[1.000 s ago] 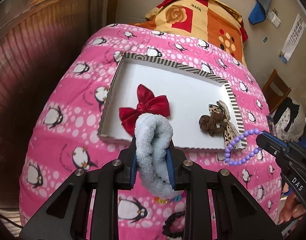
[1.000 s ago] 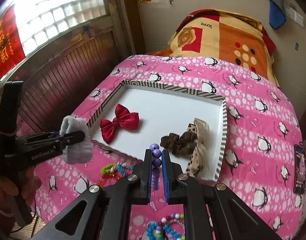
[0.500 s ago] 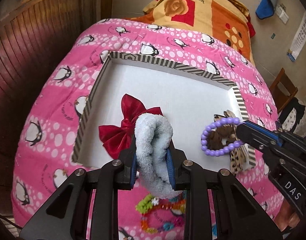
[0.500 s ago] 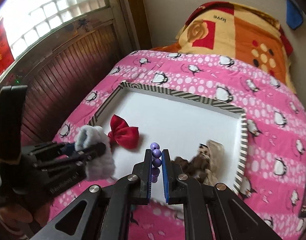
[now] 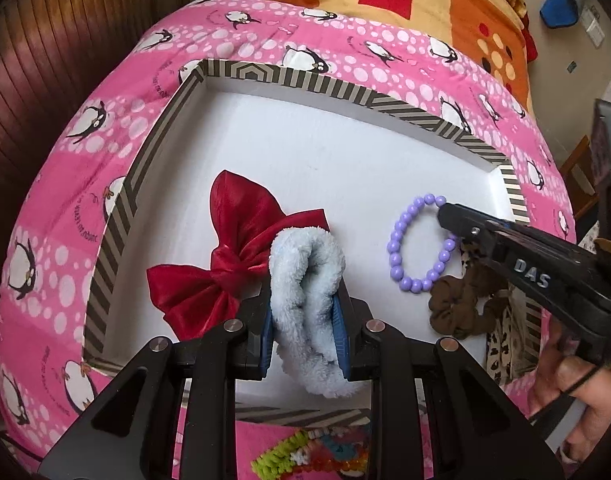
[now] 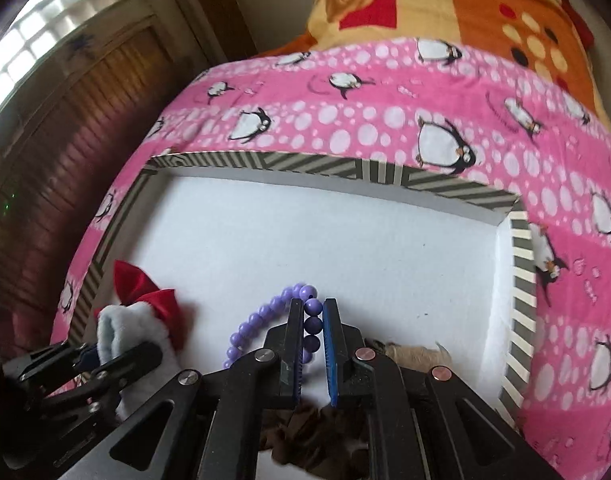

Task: Organize jewelry
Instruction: 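Carry the headband and purple bracelet into the tray and open both tools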

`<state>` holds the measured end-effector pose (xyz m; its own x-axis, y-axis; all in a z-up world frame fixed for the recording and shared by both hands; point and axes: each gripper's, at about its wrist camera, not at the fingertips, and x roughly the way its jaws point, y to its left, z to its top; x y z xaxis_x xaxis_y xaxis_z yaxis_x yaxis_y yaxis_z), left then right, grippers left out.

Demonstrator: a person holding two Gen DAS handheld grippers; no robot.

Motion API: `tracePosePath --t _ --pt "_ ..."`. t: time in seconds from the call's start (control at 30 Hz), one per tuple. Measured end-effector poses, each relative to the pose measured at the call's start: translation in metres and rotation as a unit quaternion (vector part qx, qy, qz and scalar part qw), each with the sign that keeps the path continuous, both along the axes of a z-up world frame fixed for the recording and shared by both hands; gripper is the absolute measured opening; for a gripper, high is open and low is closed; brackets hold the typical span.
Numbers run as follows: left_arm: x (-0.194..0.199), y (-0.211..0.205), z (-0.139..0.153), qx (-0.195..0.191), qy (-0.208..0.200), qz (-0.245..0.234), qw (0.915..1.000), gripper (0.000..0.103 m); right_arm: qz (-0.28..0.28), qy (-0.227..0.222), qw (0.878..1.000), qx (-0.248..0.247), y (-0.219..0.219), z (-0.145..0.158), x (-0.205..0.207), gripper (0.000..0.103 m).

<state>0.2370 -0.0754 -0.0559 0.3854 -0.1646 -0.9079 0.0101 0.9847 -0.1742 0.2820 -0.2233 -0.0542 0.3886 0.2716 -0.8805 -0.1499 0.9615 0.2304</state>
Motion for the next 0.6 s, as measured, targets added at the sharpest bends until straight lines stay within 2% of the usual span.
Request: tracePosePath --t 0.23,0.3,0.33,0.37,0.6 --pt "-0.003 -0.003 0.001 0.018 -0.005 -0.004 0.9998 0.026 -0.001 -0.002 1.0 -0.001 0.008 -0.01 -0.001 0.009" --pt "-0.004 -0.004 0.001 0.023 -0.006 -0.005 0.9997 0.031 -0.009 -0.008 1.0 -0.004 0.004 -0.005 -0.007 0.021" --pt "-0.005 -0.004 0.002 0.027 -0.007 -0.005 0.9996 0.035 -0.012 -0.012 1.0 -0.004 0.001 -0.002 -0.01 0.034" --pt "-0.006 -0.005 0.002 0.028 -0.008 -0.005 0.9996 0.039 -0.014 -0.016 1.0 -0.003 -0.001 0.001 -0.012 0.039" --pt "-0.017 -0.008 0.014 0.035 -0.017 -0.008 0.9992 0.056 -0.034 -0.035 0.999 0.001 -0.016 0.024 -0.047 0.039"
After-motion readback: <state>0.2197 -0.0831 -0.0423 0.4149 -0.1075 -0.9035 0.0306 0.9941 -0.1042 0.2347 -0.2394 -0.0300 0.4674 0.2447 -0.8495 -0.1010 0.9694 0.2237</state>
